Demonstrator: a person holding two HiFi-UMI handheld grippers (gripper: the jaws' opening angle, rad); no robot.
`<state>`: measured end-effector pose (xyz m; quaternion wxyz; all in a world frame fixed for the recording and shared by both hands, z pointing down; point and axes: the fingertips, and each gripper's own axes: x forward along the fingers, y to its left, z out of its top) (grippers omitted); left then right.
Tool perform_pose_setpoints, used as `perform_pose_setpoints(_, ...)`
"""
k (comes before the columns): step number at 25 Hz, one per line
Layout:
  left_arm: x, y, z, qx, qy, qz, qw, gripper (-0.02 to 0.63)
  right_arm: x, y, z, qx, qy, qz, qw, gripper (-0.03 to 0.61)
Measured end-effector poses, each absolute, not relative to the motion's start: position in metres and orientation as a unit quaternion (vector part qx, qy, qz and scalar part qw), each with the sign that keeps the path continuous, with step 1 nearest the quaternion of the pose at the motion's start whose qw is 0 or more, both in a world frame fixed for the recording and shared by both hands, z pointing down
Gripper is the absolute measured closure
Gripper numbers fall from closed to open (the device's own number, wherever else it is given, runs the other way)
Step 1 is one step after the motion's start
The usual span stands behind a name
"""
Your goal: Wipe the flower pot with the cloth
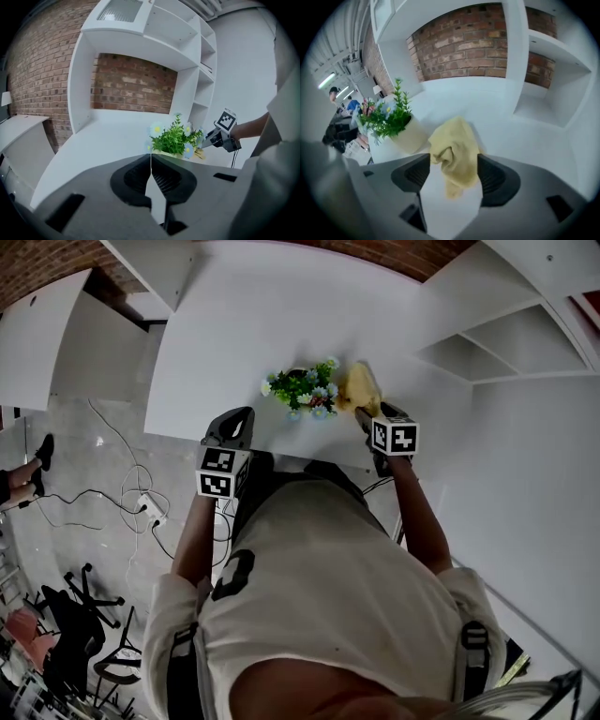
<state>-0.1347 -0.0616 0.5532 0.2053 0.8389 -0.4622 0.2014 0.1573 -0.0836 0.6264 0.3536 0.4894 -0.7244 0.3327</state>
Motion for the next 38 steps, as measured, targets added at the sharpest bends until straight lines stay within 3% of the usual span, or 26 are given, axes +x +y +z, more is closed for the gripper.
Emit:
perform_pose_setpoints(1, -0.137, -0.06, 0.555, 0.84, -0.461, 0.199, 0.204, 0.591, 0.158, -0.085, 0.622, 0.494, -0.727, 0.341, 0.334, 0.242)
perform_pose_setpoints(8, -0.142, -0.049, 0.552, 0.87, -0.401, 0.164, 0.237, 0.594, 0.14, -0.09, 0.533, 0.533, -0.754, 0.344, 0.168, 0.239)
perform_pose_setpoints(9, -0.141, -0.047, 0.551, 0.875, -0.385, 0.16, 0.246, 0.594, 0.13, -0.085, 0.52, 0.526, -0.764, 0.344, 0.148, 0.263)
perform_pose_setpoints(12, -0.14, -0.038, 0.548, 0.889, -0.346, 0.149, 0.262, 0.594, 0.097, -0.061, 0.491, 0.503, -0.786, 0.347, 0.095, 0.506)
perform_pose_setpoints(14, -0.138, -0.032, 0.545, 0.895, -0.32, 0.139, 0.279, 0.594, 0.074, -0.044, 0.484, 0.487, -0.792, 0.362, 0.068, 0.557)
perform_pose_setpoints(19, -0.117, -0.01, 0.533, 0.9, -0.222, 0.096, 0.362, 0.594, 0.002, -0.006, 0.471, 0.393, -0.831, 0.392, 0.034, 0.568)
perform_pose_setpoints(25, -0.112, 0.006, 0.521, 0.899, -0.202, 0.102, 0.375, 0.594, -0.065, 0.033, 0.456, 0.263, -0.88, 0.394, 0.035, 0.568)
perform_pose_setpoints(28, -0.109, 0.017, 0.516, 0.893, -0.194, 0.094, 0.396, 0.594, -0.073, 0.039, 0.452, 0.238, -0.894, 0.378, 0.045, 0.568)
perform_pose_setpoints(35, -0.065, 0.082, 0.464, 0.851, -0.035, -0.016, 0.524, 0.594, -0.055, 0.065, 0.436, 0.205, -0.905, 0.372, 0.017, 0.568)
perform_pose_setpoints(38, -0.041, 0.093, 0.45, 0.849, -0.026, -0.034, 0.526, 0.594, -0.04, 0.077, 0.43, 0.2, -0.91, 0.362, 0.01, 0.568)
